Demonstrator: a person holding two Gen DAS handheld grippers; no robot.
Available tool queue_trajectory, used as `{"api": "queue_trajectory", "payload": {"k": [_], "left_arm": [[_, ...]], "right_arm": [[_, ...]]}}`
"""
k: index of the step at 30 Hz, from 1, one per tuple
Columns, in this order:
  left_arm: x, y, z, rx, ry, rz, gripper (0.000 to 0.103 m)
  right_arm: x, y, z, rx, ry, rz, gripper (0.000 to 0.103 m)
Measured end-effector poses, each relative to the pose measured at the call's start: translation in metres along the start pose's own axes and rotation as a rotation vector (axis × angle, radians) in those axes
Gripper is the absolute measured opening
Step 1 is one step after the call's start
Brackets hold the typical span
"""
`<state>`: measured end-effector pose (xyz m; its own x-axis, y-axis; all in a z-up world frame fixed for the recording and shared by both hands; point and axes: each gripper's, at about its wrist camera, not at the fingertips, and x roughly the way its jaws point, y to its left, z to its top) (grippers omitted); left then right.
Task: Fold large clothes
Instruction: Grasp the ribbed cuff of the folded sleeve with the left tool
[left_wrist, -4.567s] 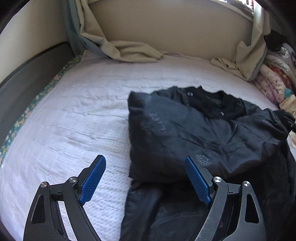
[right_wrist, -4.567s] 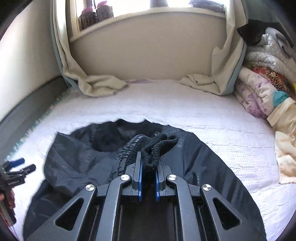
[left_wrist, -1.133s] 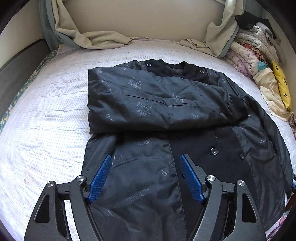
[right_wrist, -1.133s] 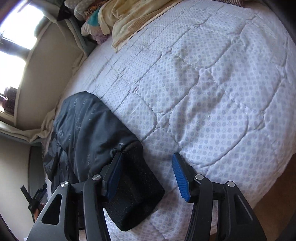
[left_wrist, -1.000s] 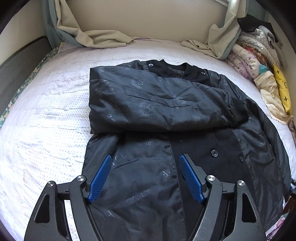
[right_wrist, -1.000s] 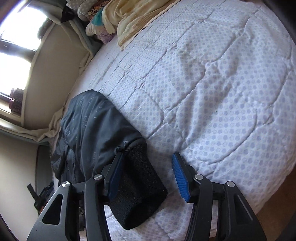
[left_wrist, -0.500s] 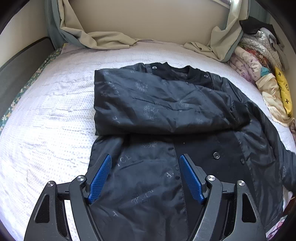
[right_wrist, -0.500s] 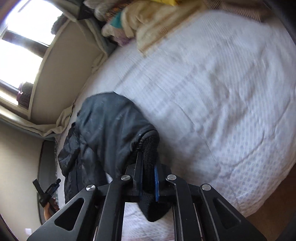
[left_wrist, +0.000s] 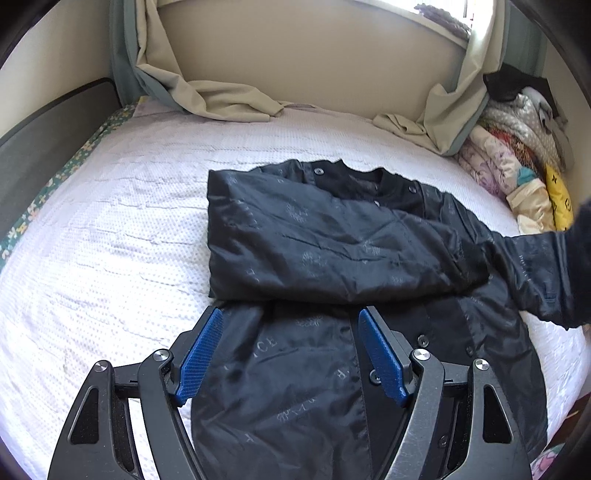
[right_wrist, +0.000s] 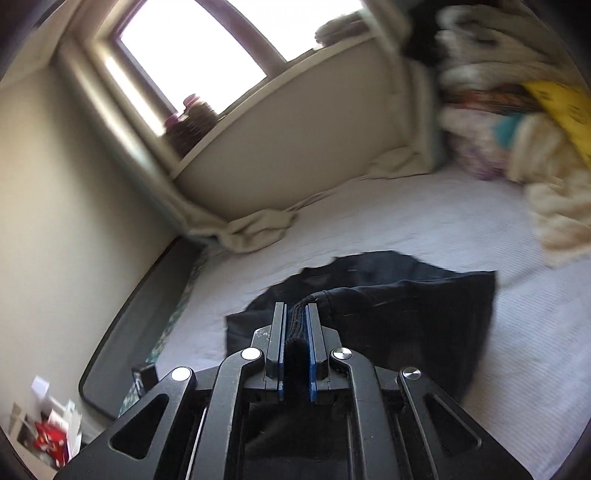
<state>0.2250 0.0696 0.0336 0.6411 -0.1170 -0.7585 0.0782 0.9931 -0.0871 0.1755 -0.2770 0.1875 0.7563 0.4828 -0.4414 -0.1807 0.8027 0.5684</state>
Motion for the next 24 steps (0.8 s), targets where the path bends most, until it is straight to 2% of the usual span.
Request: {"api": "queue_trajectory", "payload": {"k": [3, 7, 16, 18, 20, 21, 22, 23, 24], "left_arm": [[-0.001, 0.003, 0.003, -0.004, -0.006, 0.005, 0.080], [0.001, 0.002, 0.005, 0.009, -0.012, 0.028, 0.080], [0.015, -0.004, 0.004, 0.037, 0.021, 0.055, 0.080], [0.019, -0.005, 0.003, 0.043, 0.031, 0.056, 0.080], [0.021, -0.006, 0.002, 0.046, 0.038, 0.056, 0.080], [0.023, -0.006, 0.002, 0.048, 0.041, 0.057, 0.080], [0.024, -0.005, 0.001, 0.048, 0.044, 0.057, 0.080], [0.025, -0.005, 0.001, 0.047, 0.048, 0.056, 0.080], [0.026, -0.005, 0.001, 0.046, 0.052, 0.054, 0.080]], "right_arm": [[0.063, 0.033, -0.005, -0.048, 0.069, 0.045, 0.004], [0.125, 0.047, -0.027, -0.057, 0.162, 0.068, 0.004], [0.207, 0.026, -0.084, -0.113, 0.314, -0.015, 0.004], [0.217, 0.022, -0.088, -0.105, 0.334, -0.016, 0.009], [0.223, 0.017, -0.089, -0.074, 0.343, -0.006, 0.017], [0.222, 0.016, -0.089, -0.062, 0.341, -0.002, 0.024], [0.219, 0.014, -0.087, -0.048, 0.328, 0.003, 0.040], [0.213, 0.012, -0.085, -0.041, 0.313, 0.006, 0.048], [0.206, 0.010, -0.082, -0.040, 0.305, 0.010, 0.048]]}}
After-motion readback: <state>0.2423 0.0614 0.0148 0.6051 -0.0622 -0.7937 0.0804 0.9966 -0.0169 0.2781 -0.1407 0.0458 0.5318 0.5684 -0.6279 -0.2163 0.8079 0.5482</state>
